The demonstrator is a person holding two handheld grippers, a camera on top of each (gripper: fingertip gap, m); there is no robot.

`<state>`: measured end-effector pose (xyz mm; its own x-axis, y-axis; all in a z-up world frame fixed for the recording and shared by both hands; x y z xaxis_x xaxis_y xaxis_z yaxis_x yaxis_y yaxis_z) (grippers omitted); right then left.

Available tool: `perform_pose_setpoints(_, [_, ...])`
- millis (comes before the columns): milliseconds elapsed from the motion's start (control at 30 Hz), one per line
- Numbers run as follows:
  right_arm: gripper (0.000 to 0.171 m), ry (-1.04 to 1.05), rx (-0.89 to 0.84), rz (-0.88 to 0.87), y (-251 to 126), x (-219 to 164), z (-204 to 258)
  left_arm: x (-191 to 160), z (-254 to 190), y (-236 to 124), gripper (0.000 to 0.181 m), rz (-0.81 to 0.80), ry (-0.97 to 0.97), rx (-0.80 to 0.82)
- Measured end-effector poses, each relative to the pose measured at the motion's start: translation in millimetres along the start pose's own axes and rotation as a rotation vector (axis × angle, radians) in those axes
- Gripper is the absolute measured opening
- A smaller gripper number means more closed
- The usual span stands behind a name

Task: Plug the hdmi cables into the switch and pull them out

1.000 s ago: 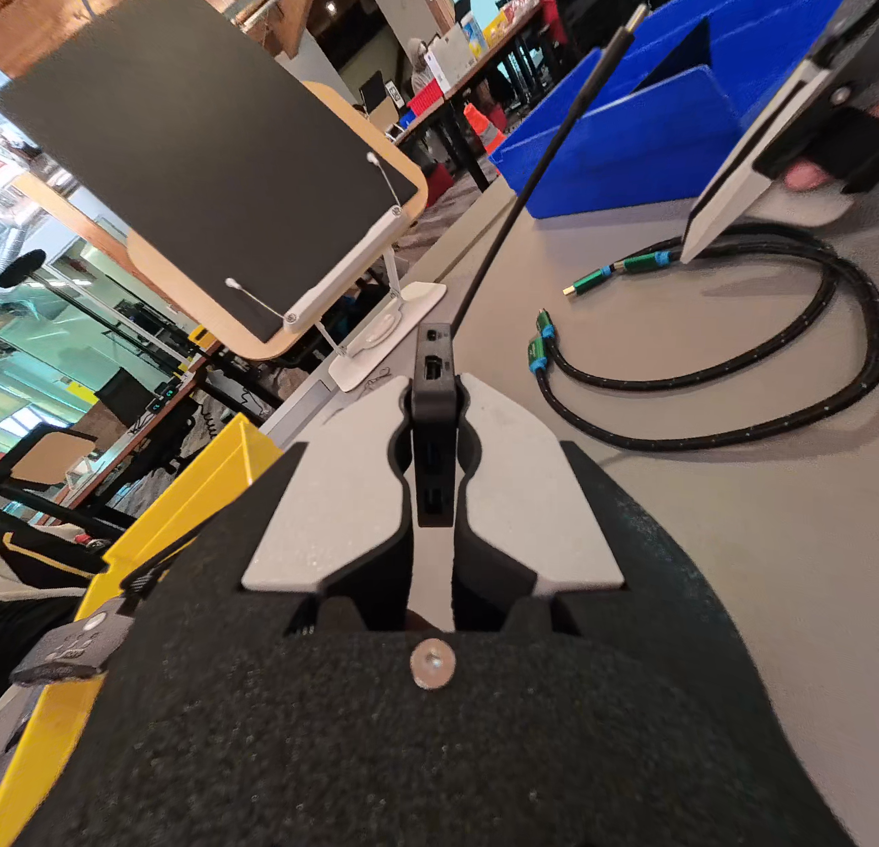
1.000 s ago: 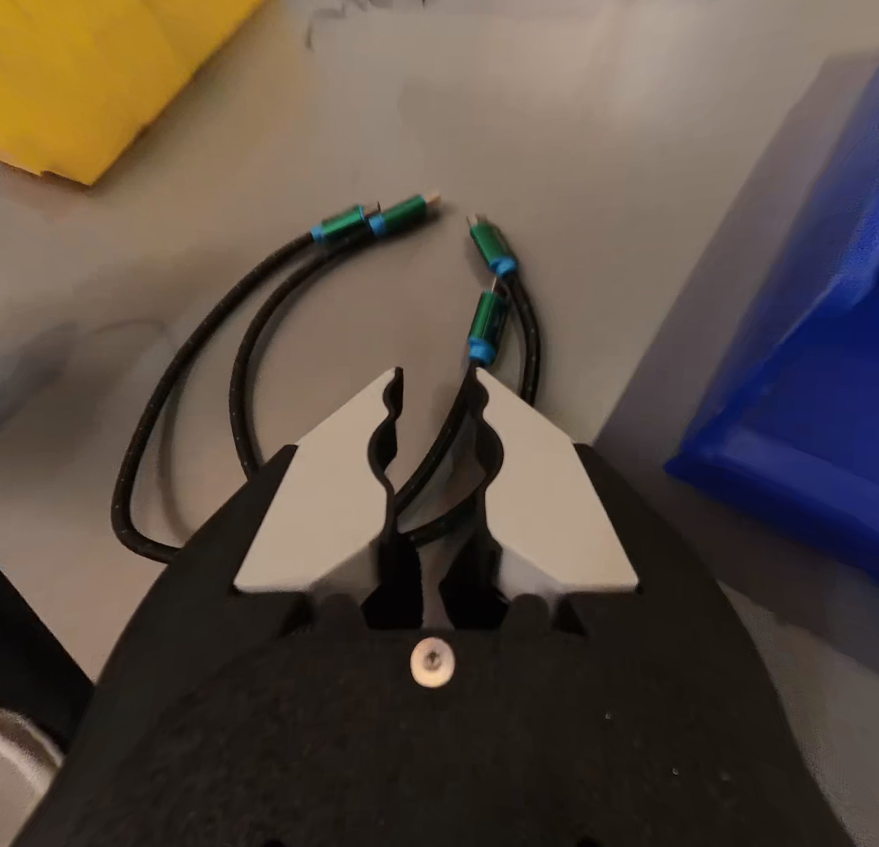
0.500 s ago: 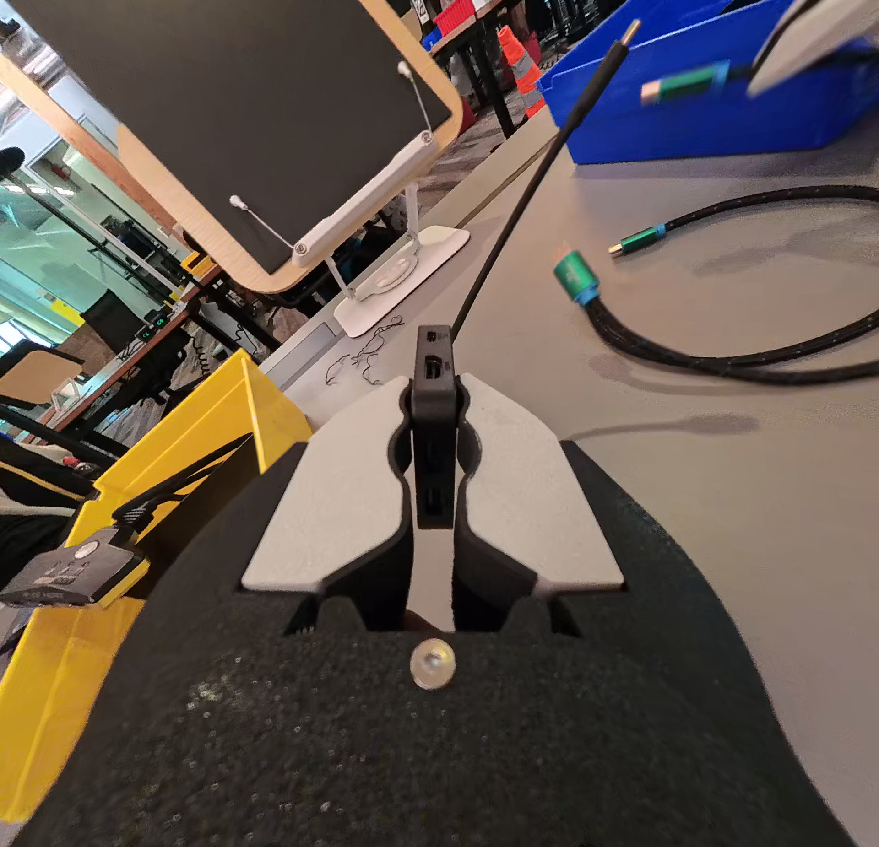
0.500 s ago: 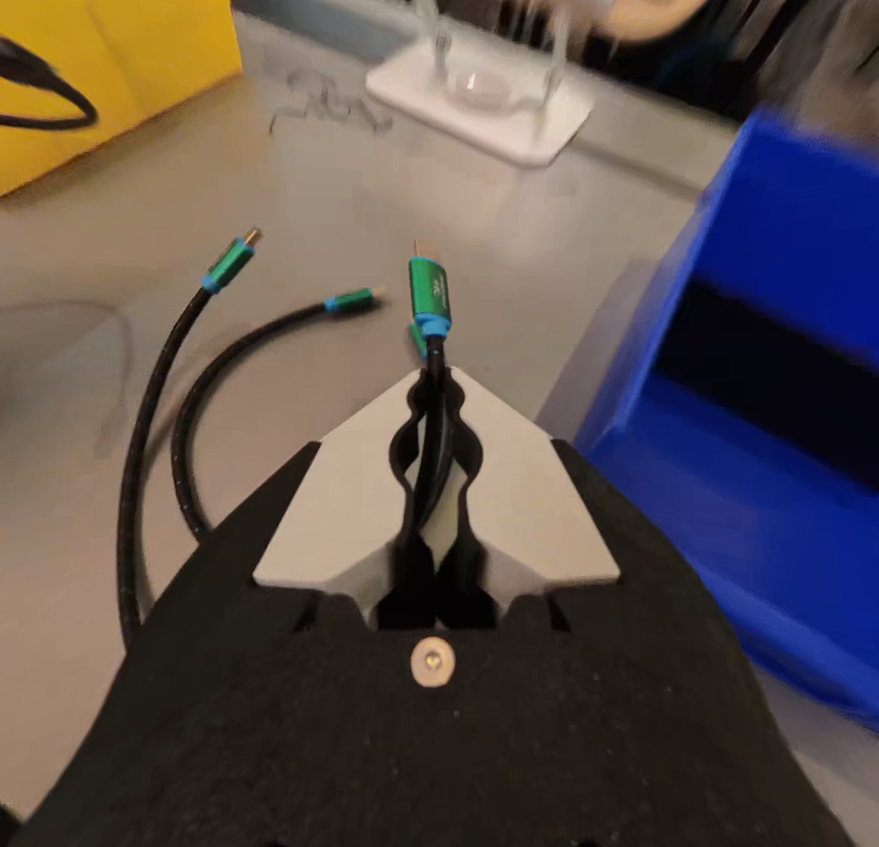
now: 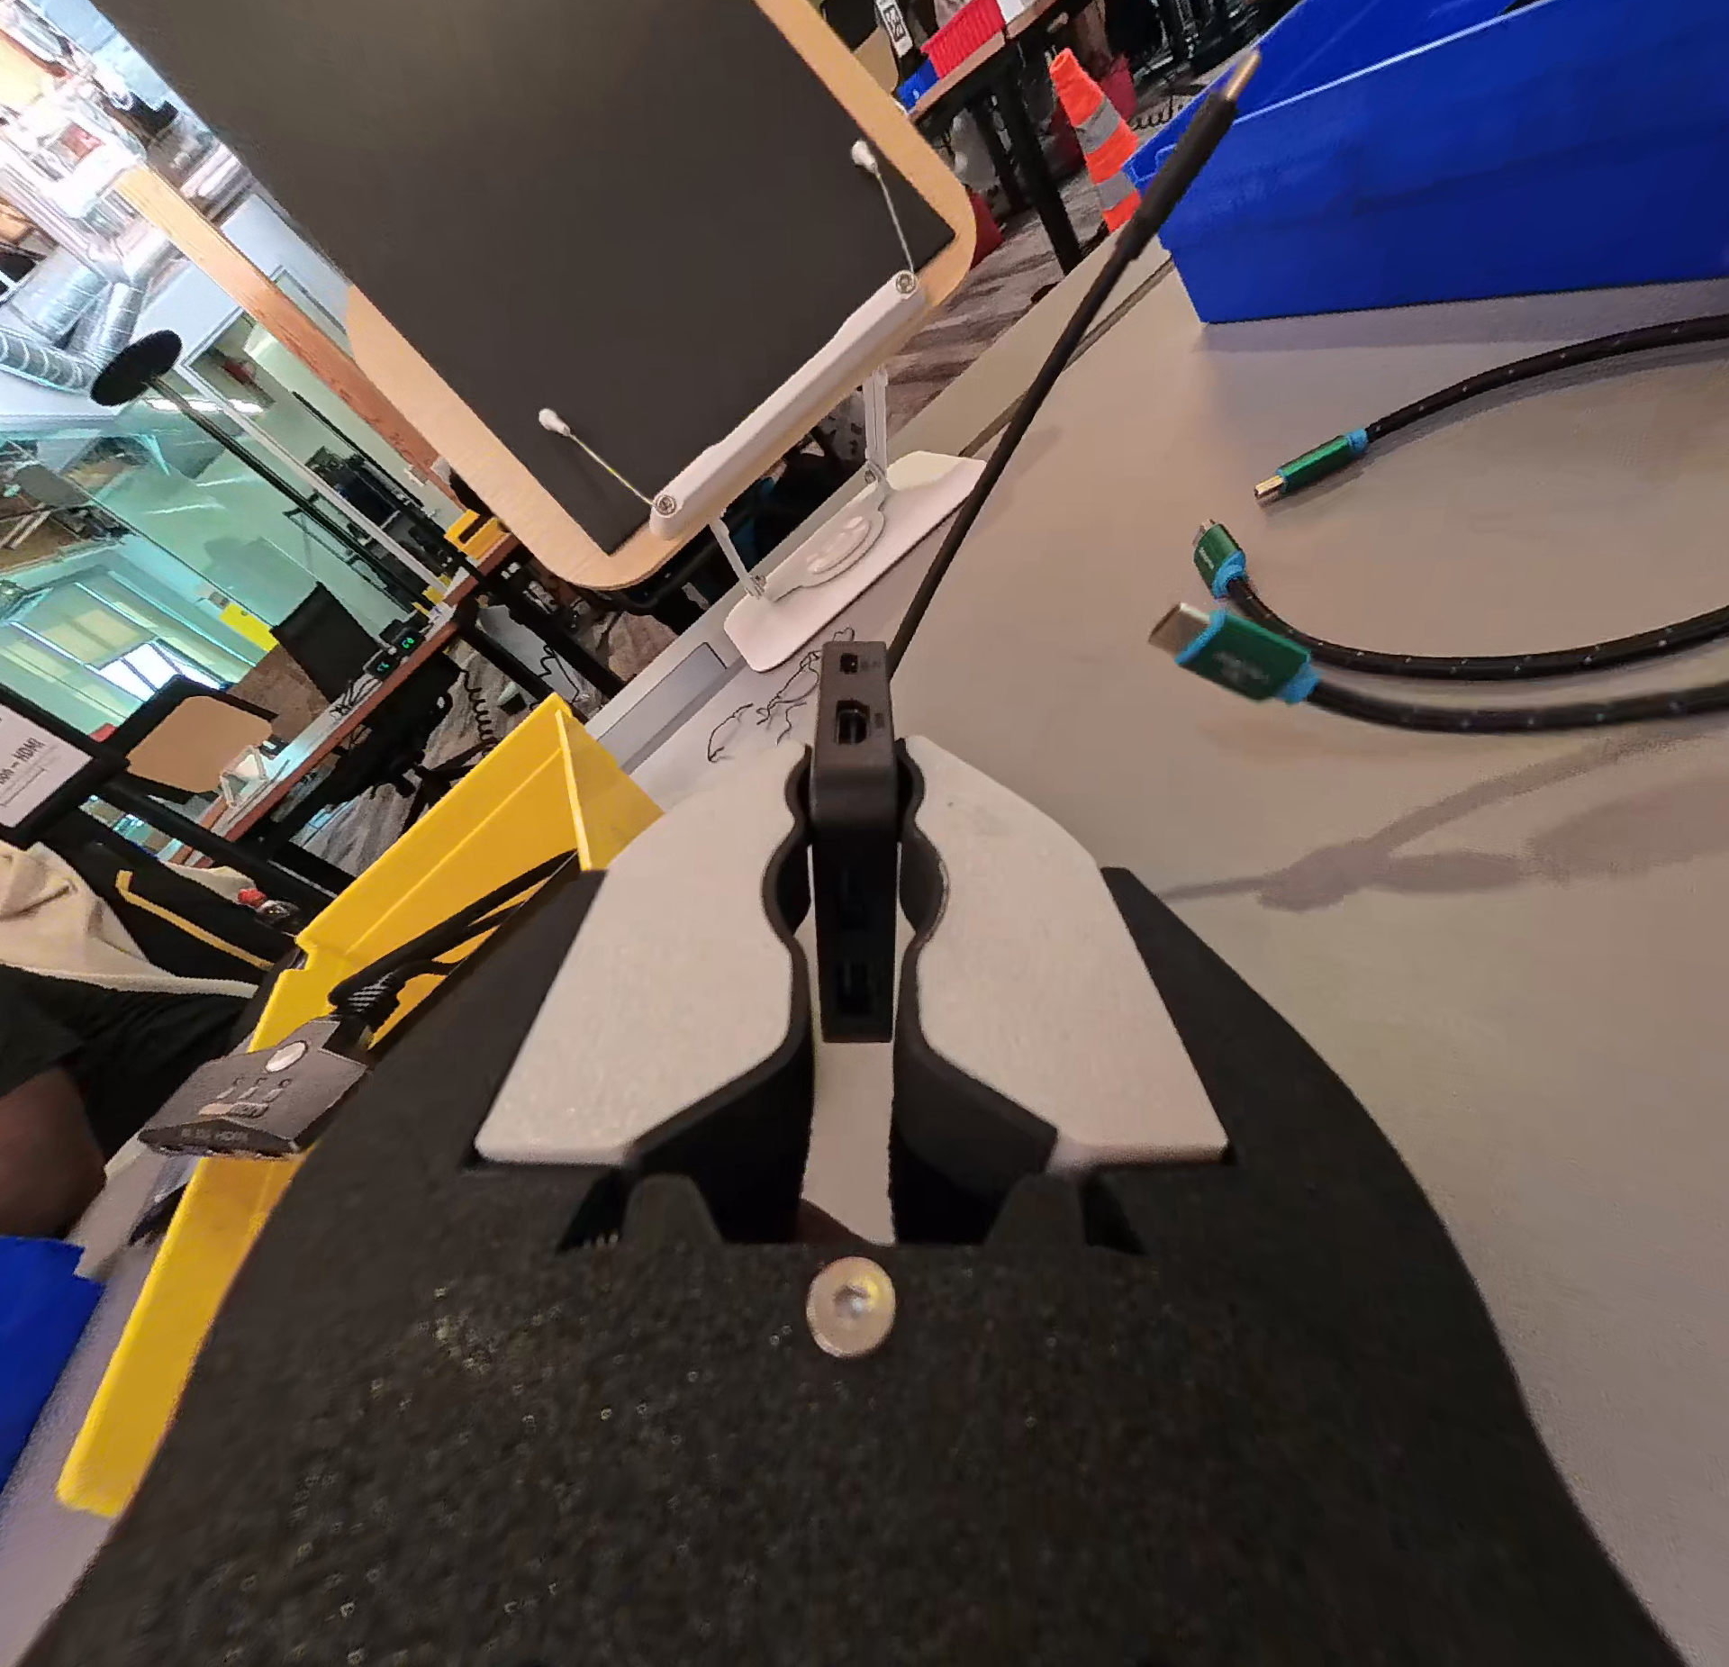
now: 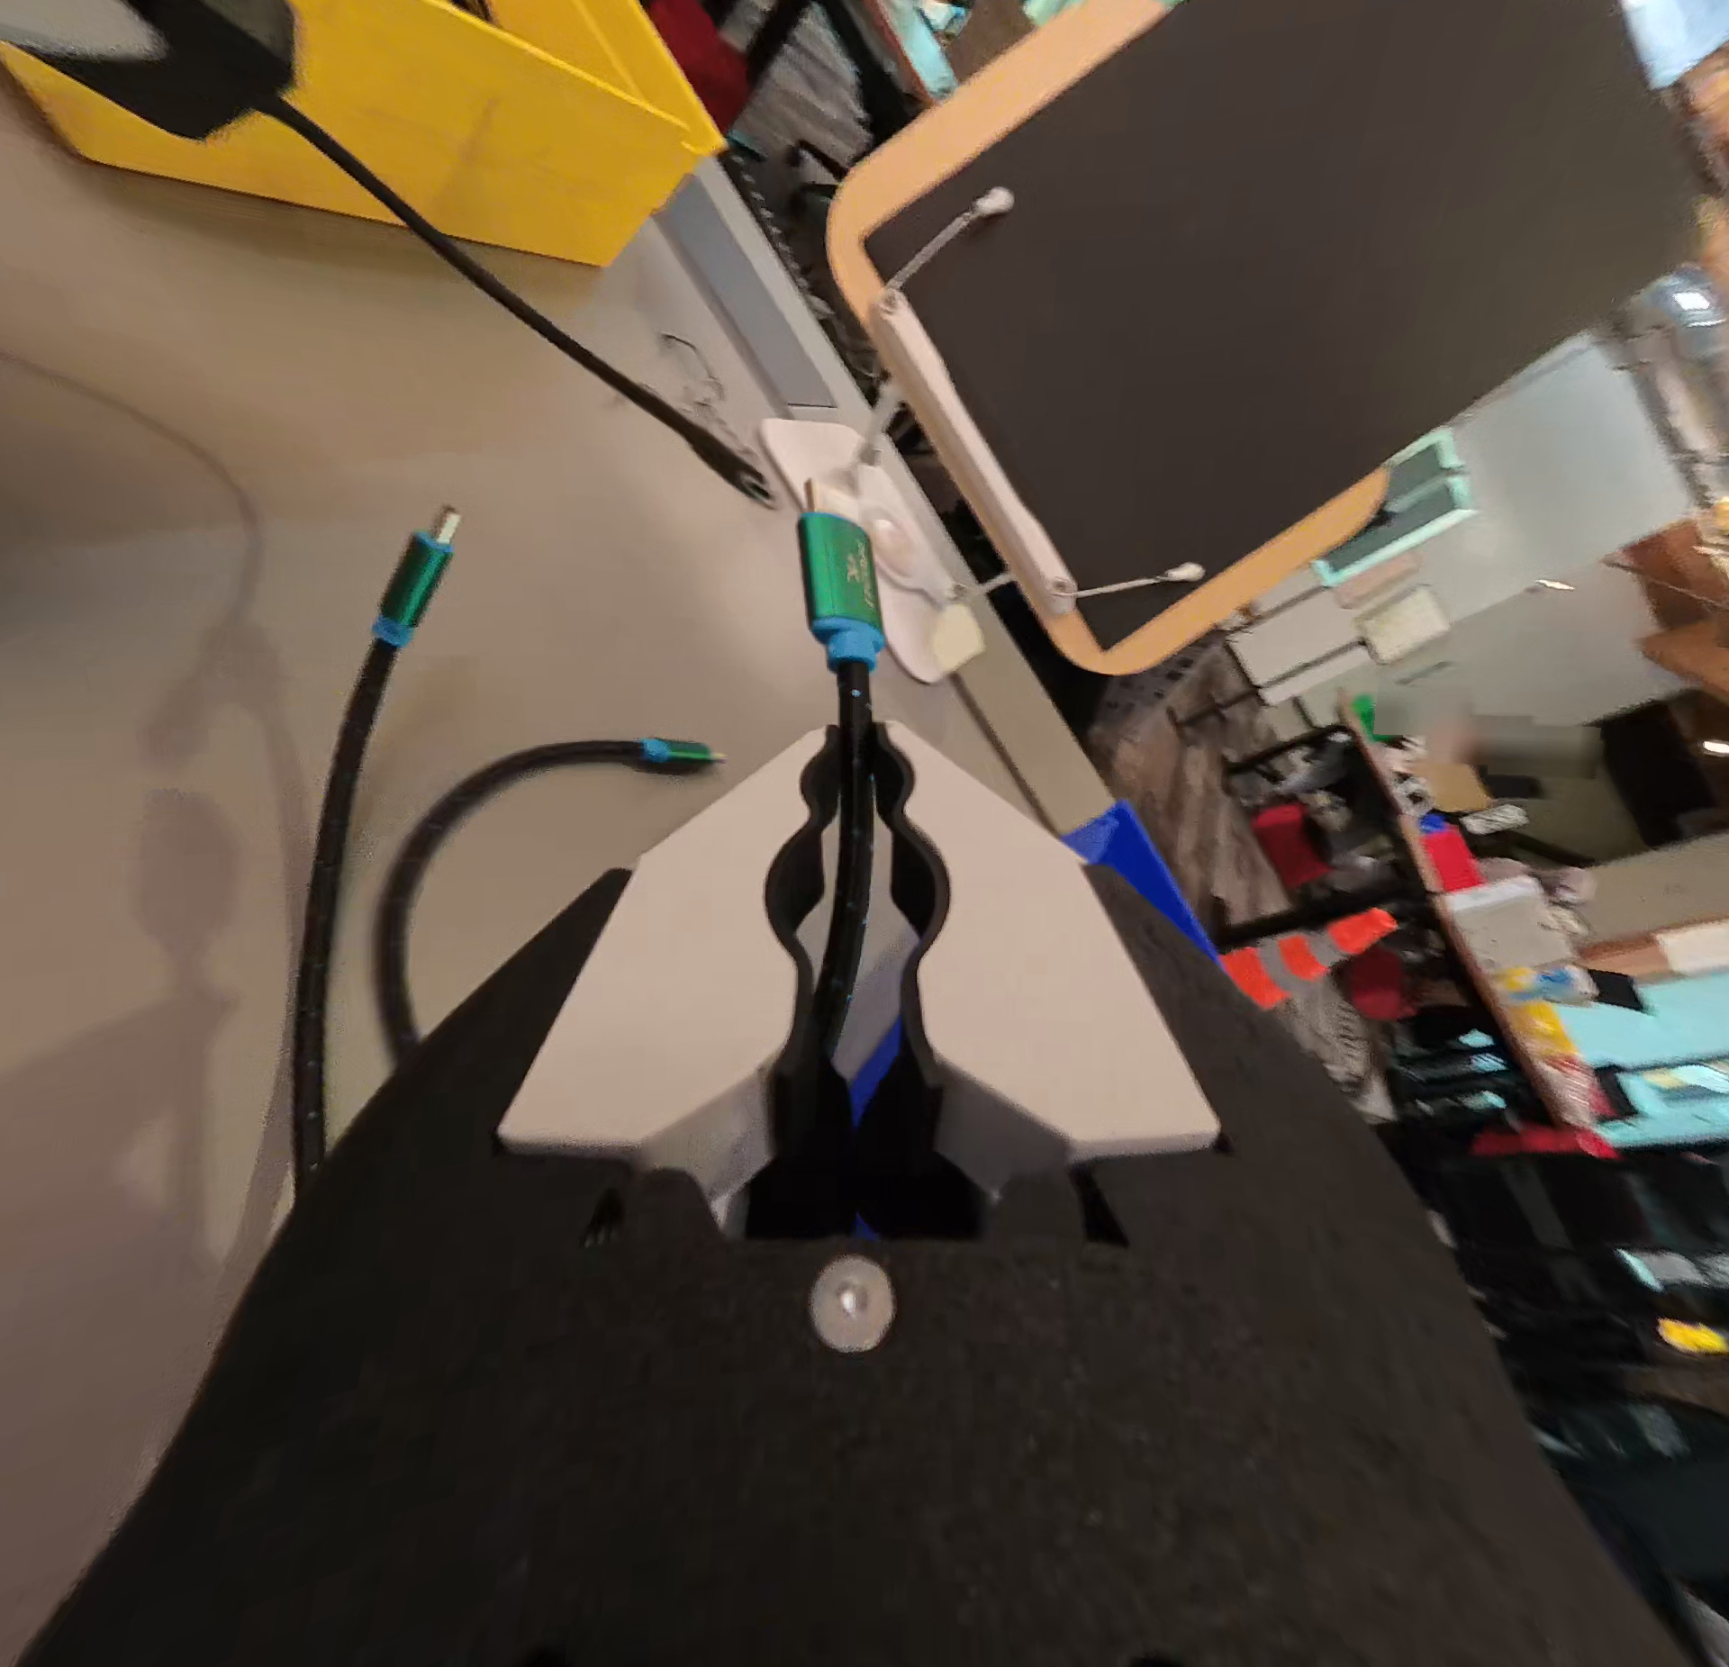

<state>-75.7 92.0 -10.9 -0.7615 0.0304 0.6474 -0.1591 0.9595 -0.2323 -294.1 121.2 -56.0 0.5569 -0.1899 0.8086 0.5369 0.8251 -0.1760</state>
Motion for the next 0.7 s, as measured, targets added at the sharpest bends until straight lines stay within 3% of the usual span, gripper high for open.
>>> perform_pose_setpoints(233, [0.005,0.04,0.358,-0.048,-24.3,44.9,40.0,18.1,-12.8,1.8,0.013,-0.052,0.194,0.033])
perform_pose_setpoints(500, [0.006,-0.096,0.417,-0.004,-27.6,53.5,70.4,45.6,-41.7,1.8,0.013,-0.07,0.547,0.07])
perform_pose_setpoints(700, [0.006,-0.08,0.405,0.015,-26.5,51.5,67.6,42.4,-46.9,4.0,0.013,-0.019,0.619,0.082])
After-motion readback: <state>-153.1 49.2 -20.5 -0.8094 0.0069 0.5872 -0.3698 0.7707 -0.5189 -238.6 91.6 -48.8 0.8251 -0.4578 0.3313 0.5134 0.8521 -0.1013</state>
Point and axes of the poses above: each gripper's, where its closed fingertips meet, y out along the fingers, x out of its top, z = x × y across the jaws, the point moved 4 cm from there along -y, back along the fingers, and after that the axes turned 3 degrees about -x, right-handed, at the moved point
